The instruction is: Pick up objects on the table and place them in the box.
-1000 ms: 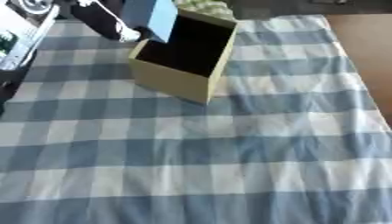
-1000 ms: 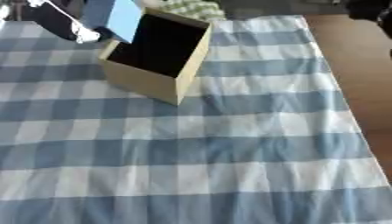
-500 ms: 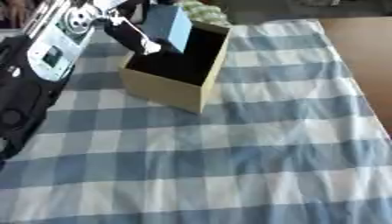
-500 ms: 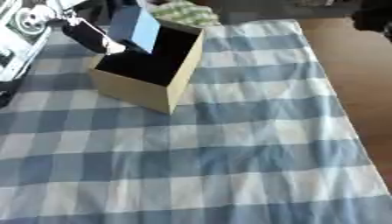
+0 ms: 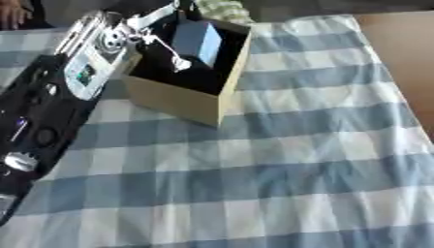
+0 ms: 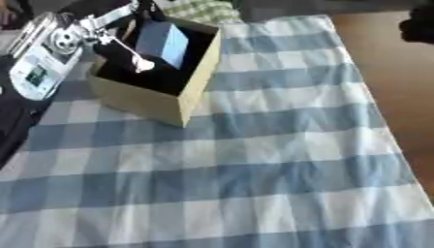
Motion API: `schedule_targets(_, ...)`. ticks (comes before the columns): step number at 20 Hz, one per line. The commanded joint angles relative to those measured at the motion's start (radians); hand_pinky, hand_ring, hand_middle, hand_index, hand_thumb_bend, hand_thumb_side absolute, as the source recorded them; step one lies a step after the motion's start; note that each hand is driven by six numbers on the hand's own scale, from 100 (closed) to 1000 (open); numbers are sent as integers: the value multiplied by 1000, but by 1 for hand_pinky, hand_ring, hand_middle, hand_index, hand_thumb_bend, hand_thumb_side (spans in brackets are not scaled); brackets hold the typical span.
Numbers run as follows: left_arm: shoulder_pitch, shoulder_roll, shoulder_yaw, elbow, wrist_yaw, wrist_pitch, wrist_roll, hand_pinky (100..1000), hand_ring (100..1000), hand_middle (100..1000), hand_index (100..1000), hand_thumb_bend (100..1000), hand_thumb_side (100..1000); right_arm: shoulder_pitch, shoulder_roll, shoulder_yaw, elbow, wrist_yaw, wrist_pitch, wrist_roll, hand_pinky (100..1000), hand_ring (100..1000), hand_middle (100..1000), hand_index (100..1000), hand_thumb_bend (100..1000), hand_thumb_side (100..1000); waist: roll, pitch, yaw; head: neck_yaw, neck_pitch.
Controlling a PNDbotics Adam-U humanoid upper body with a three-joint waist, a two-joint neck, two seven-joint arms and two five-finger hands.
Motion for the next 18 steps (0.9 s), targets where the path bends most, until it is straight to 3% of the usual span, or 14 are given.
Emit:
schedule_targets(1,-22,7,9,-2,-11,-3,3,275,493,509,585,100,130,-13,-16,-8,-19,-8,2,0,731,706,656,789,100,1000,0,-22,-4,5,-6)
schedule_targets(4,-18,4,5,5,-22,-5,1,320,518,532,617,100,100,-11,-12,-8,-19,-11,4,0,730,706,655,789,100,1000,4,-20,-8,8,-6)
schedule_targets(7,-13,2,-1,19,-56,-15,-24,447,602,598,690,109,100,-12,-10,-9,-20,-17,6,0,730,706,655,789,100,1000,7,-19,-15,8,-6)
schedule_targets(8,-11,2,-2,20,-71,-23,-32,582,704,682,766,264,140,-11,-10,-10,-20,-18,6,-1,729,705,654,788,100,1000,8,-18,-16,7,-4)
schedule_targets(9,-10,3,-4,19,-87,-32,-39,592,715,693,775,281,148,-10,-11,-11,-21,-19,7,-1,729,705,654,788,100,1000,9,-18,-16,7,-2)
schedule_targets(10,-8,4,-4,17,-104,-42,-46,695,819,801,862,479,269,-9,-12,-11,-21,-20,7,-2,729,705,654,788,100,1000,9,-18,-16,7,1)
schedule_targets(11,-7,5,-5,14,-122,-54,-51,717,836,816,872,521,303,-8,-12,-12,-21,-20,8,-2,729,705,654,788,100,1000,10,-18,-15,8,3)
schedule_targets(12,-7,6,-3,10,-138,-64,-52,754,865,841,906,655,411,-7,-12,-12,-20,-20,9,-2,728,705,654,788,100,1000,10,-19,-14,8,5)
schedule_targets(13,-6,7,-1,6,-152,-72,-52,755,870,846,915,728,461,-6,-12,-13,-20,-20,9,-3,728,705,653,788,100,1000,10,-19,-13,8,6)
schedule_targets(15,-5,9,2,-1,-176,-85,-48,764,879,850,921,796,496,-4,-13,-13,-20,-19,10,-4,728,705,653,788,100,1000,9,-22,-11,8,11)
schedule_targets(18,-4,10,6,-8,-187,-94,-40,764,878,845,917,817,510,-2,-12,-14,-19,-19,11,-4,728,705,653,788,100,1000,7,-25,-8,8,18)
